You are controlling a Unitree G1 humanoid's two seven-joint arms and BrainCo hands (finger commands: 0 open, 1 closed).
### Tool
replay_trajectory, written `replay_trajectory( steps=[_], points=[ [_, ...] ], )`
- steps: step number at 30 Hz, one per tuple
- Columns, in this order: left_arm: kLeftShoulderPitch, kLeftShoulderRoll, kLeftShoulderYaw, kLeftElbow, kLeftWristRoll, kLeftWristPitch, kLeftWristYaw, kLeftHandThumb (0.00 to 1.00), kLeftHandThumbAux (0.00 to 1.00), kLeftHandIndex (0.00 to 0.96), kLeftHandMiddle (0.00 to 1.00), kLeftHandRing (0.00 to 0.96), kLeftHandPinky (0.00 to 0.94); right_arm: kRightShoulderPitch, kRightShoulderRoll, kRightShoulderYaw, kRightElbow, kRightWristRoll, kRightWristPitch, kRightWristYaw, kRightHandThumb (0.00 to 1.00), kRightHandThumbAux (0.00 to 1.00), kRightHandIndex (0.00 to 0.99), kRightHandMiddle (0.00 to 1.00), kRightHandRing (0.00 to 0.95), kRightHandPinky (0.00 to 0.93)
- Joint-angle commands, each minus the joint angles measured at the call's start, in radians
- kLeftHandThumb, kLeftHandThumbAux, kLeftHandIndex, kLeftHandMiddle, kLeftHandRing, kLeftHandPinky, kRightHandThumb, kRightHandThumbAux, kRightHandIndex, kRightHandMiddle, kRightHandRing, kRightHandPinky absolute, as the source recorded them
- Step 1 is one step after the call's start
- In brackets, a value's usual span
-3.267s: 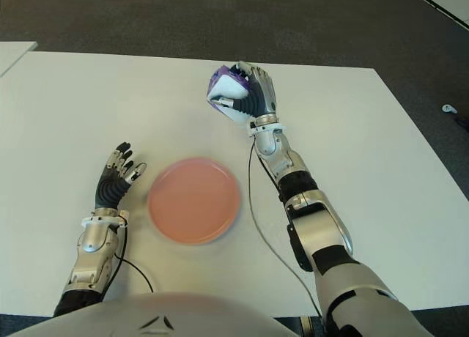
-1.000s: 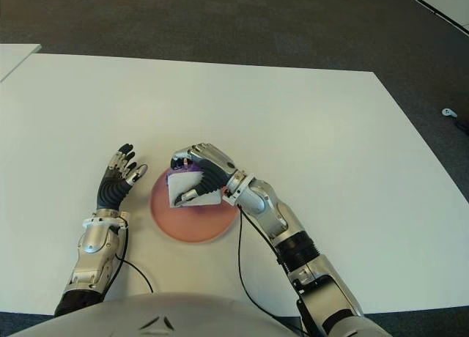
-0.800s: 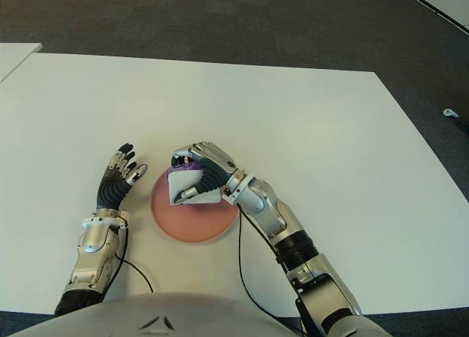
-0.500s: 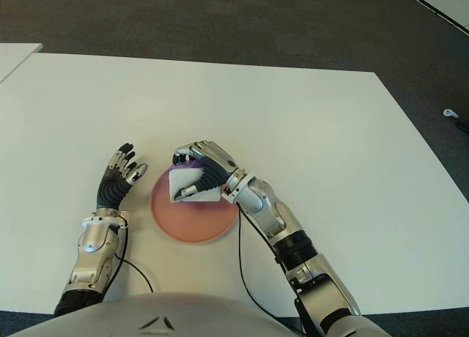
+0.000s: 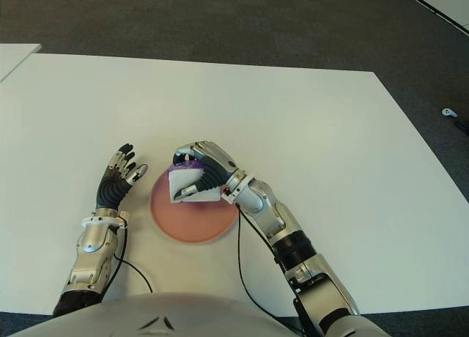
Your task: Put the tissue paper into the plate.
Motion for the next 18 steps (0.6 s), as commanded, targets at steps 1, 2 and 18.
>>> replay_trajectory(
  steps=[1,2,18],
  points=[
    [0.009,0.003,0.001,-0.005,-0.011,0.021,-0.008,0.0,0.618,0.0,0.0,0.0,0.0,0.001,-0.047,0.029,0.021,-0.011,-0.026,0.076,0.398,0.513,0.361,0.362,0.33,0.3],
    [0.008,0.002,0.001,-0.005,-0.012,0.021,-0.008,0.0,0.62,0.0,0.0,0.0,0.0,-0.002,-0.054,0.032,0.018,-0.017,-0.027,0.086,0.315,0.482,0.304,0.302,0.264,0.225],
    [0.002,0.002,-0.001,0.006,-0.031,0.018,-0.016,0.0,0.643,0.0,0.0,0.0,0.0,-0.003,-0.108,0.046,-0.052,-0.024,0.011,0.226,0.046,0.392,0.03,0.053,0.013,0.0]
  ],
)
